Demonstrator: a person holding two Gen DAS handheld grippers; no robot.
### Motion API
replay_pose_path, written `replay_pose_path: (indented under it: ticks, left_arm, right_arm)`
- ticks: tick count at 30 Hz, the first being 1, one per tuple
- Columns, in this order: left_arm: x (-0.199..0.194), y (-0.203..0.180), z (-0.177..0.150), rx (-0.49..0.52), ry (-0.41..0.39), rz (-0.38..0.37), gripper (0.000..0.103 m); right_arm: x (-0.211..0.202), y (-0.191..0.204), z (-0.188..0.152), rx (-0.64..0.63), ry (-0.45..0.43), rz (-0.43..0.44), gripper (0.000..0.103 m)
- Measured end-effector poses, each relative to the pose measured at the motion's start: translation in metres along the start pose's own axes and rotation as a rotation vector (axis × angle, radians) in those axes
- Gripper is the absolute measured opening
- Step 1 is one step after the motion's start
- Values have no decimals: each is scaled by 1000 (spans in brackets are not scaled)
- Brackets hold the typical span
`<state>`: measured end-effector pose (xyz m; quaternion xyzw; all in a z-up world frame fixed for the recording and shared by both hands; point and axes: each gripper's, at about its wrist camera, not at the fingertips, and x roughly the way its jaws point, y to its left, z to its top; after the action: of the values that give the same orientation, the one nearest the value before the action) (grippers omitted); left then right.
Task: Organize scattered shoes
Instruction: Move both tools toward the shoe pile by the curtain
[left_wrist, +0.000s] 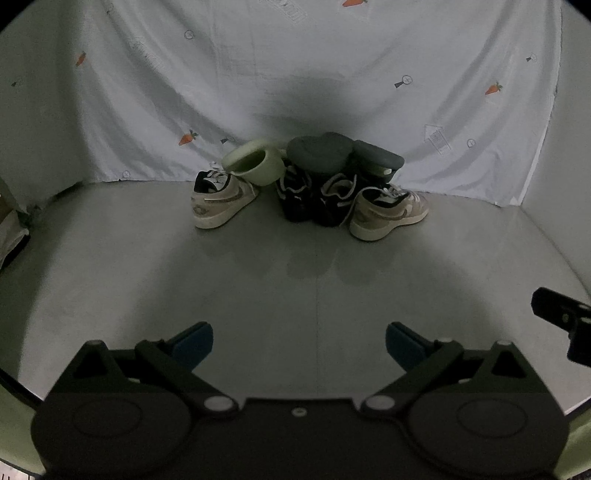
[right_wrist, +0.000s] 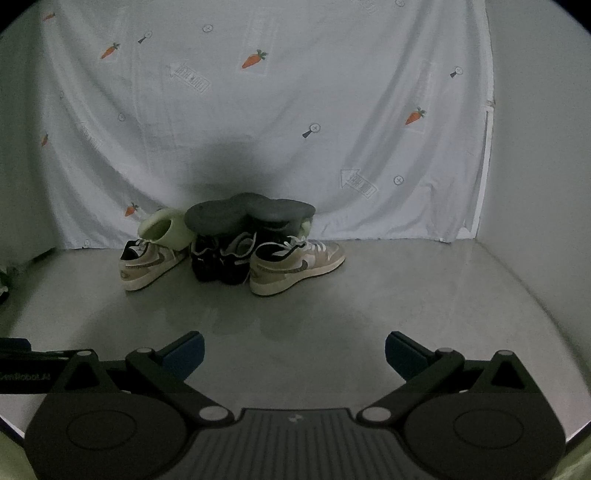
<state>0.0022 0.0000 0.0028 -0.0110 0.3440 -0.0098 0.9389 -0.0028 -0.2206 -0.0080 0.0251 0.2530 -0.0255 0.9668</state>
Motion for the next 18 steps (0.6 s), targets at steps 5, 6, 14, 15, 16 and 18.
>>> replay_pose_path:
  ticks: [5, 6, 14, 15, 16, 18]
  left_arm:
    - [4, 4, -2, 0, 0, -4, 101]
    - [4, 4, -3, 0, 0, -4, 101]
    - [3, 0, 3, -2, 5, -8, 101]
    - [3, 0, 2, -3, 5, -8, 101]
    - [3, 0, 2, -3, 5, -8, 101]
    - [3, -1, 2, -2, 6, -8, 101]
  right_arm:
    - [-2, -1, -3, -2, -2, 0, 103]
    - [-2, -2, -5, -1, -3, 0, 103]
    - [-1, -2, -5, 3, 2, -4, 103]
    - [-2, -2, -5, 2, 2, -4, 103]
    - [-2, -3, -6, 3, 1, -3, 103]
    - [-5, -5, -9, 3, 2, -2, 103]
